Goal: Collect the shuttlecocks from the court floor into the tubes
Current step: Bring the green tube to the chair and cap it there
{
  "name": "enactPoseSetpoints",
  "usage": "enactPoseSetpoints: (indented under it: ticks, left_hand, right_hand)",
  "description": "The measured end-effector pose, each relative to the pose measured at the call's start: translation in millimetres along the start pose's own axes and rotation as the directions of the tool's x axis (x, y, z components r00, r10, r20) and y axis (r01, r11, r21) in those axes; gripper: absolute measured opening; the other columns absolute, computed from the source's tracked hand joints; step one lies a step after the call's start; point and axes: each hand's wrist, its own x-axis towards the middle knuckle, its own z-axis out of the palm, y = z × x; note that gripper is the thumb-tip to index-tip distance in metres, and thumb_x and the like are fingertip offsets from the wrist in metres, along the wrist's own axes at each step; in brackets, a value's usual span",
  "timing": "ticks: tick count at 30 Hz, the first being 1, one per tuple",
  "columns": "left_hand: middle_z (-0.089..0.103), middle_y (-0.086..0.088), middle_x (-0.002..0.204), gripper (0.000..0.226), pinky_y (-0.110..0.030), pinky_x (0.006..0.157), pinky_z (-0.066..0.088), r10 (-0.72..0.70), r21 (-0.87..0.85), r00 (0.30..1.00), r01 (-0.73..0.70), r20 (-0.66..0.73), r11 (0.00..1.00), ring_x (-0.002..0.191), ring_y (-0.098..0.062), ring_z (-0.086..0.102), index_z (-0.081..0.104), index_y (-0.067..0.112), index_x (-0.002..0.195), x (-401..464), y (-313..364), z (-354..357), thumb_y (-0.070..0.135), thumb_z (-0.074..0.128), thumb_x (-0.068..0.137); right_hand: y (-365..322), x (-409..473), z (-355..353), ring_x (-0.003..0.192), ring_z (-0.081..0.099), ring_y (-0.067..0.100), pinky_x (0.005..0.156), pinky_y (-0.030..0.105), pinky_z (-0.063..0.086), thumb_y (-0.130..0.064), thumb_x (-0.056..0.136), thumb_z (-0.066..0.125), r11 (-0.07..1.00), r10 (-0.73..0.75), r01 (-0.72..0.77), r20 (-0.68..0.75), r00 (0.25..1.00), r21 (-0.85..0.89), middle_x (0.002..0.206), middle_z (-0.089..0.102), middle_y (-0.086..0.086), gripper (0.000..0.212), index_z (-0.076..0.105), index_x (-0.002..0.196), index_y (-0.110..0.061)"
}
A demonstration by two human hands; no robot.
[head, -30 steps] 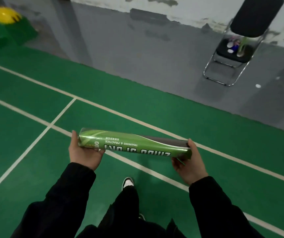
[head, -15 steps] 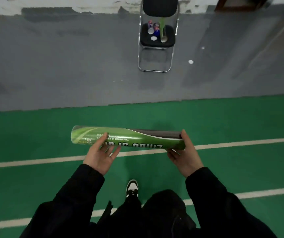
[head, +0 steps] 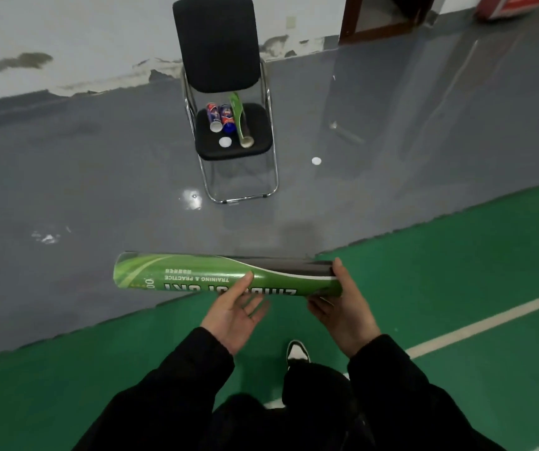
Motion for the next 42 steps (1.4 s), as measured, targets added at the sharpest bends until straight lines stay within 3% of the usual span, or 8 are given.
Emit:
enactPoseSetpoints:
  ticks: [10,12,15,21,27,33,39,42]
  left_hand:
    - [0.071,-0.010,0.118,0.059,-0.043,0.099,0.057,0.246,-0.106,0.964,-0.256,-0.097,0.961,0.114,-0.026,0.068,0.058,0.014,0.130,206.5,187.6,78.5,0.028,0.087,0.080]
    - [0.073,-0.009,0.116,0.063,-0.042,0.093,0.059,0.234,-0.099,0.967,-0.244,-0.099,0.965,0.111,-0.025,0.071,0.058,0.013,0.130,254.0,228.3,80.0,0.027,0.089,0.077]
    - [0.076,-0.006,0.104,0.033,-0.039,0.083,0.061,0.182,-0.070,0.981,-0.187,-0.069,0.980,0.096,-0.021,0.075,0.063,0.015,0.114,318.4,285.5,99.8,0.023,0.076,0.085]
    - [0.077,-0.003,0.101,0.016,-0.045,0.095,0.053,0.101,0.012,0.994,-0.101,-0.028,0.995,0.093,-0.018,0.075,0.067,0.019,0.108,416.2,373.0,167.9,0.022,0.068,0.092]
    - [0.064,-0.021,0.137,0.067,-0.047,0.096,0.059,0.063,0.041,0.998,-0.062,-0.015,0.997,0.127,-0.034,0.062,0.054,0.006,0.142,520.6,403.8,240.7,0.021,0.077,0.082]
    - [0.069,-0.011,0.125,0.056,-0.045,0.087,0.060,0.082,-0.057,0.993,-0.087,-0.089,0.995,0.117,-0.028,0.069,0.057,0.021,0.131,651.9,385.7,324.6,0.023,0.080,0.080]
    - [0.072,-0.003,0.108,0.016,-0.048,0.100,0.055,0.201,-0.034,0.966,-0.209,-0.162,0.977,0.111,-0.024,0.069,0.064,0.025,0.103,810.9,339.8,369.2,0.016,0.072,0.092]
    - [0.065,-0.014,0.125,0.037,-0.050,0.100,0.055,0.226,0.036,0.955,-0.223,-0.192,0.974,0.125,-0.031,0.064,0.057,0.015,0.121,892.8,305.9,375.1,0.016,0.077,0.090]
  right_hand:
    - [-156.4,203.5,167.9,0.092,0.067,0.027,0.084,0.039,0.050,-0.048,0.090,0.064,0.991,0.107,-0.084,0.240,0.965,-0.107,0.100,0.071,0.009,0.043,0.069,0.121,-0.018]
    - [-174.6,248.1,197.6,0.095,0.068,0.028,0.084,0.039,0.051,-0.046,0.092,0.063,0.986,0.142,-0.119,0.209,0.967,-0.117,0.101,0.072,0.011,0.044,0.069,0.123,-0.016]
    - [-209.2,307.0,235.6,0.094,0.069,0.028,0.081,0.037,0.055,-0.045,0.092,0.063,0.984,0.168,-0.156,0.154,0.974,-0.090,0.102,0.072,0.013,0.045,0.068,0.125,-0.013]
    - [-297.0,390.2,278.0,0.080,0.071,0.022,0.075,0.034,0.054,-0.046,0.089,0.066,0.983,0.182,-0.180,0.081,0.980,-0.033,0.093,0.073,0.013,0.048,0.070,0.122,-0.011]
    - [-375.4,476.0,266.6,0.076,0.070,0.022,0.072,0.034,0.054,-0.046,0.088,0.068,0.987,0.156,-0.157,0.018,0.988,0.031,0.088,0.071,0.010,0.049,0.069,0.121,-0.009]
    - [-475.7,611.1,199.3,0.082,0.068,0.025,0.070,0.034,0.055,-0.061,0.094,0.056,0.989,0.144,-0.142,-0.031,0.989,0.049,0.101,0.068,0.008,0.052,0.064,0.118,-0.015]
    - [-521.8,815.9,114.3,0.075,0.064,0.017,0.067,0.029,0.052,-0.031,0.099,0.058,0.965,0.091,-0.125,-0.153,0.984,-0.231,0.099,0.067,0.005,0.023,0.061,0.116,-0.016]
    - [-502.6,912.8,81.8,0.071,0.061,0.017,0.066,0.030,0.051,-0.024,0.101,0.055,0.897,0.089,-0.148,-0.158,0.983,-0.416,0.095,0.066,0.006,0.013,0.061,0.108,-0.015]
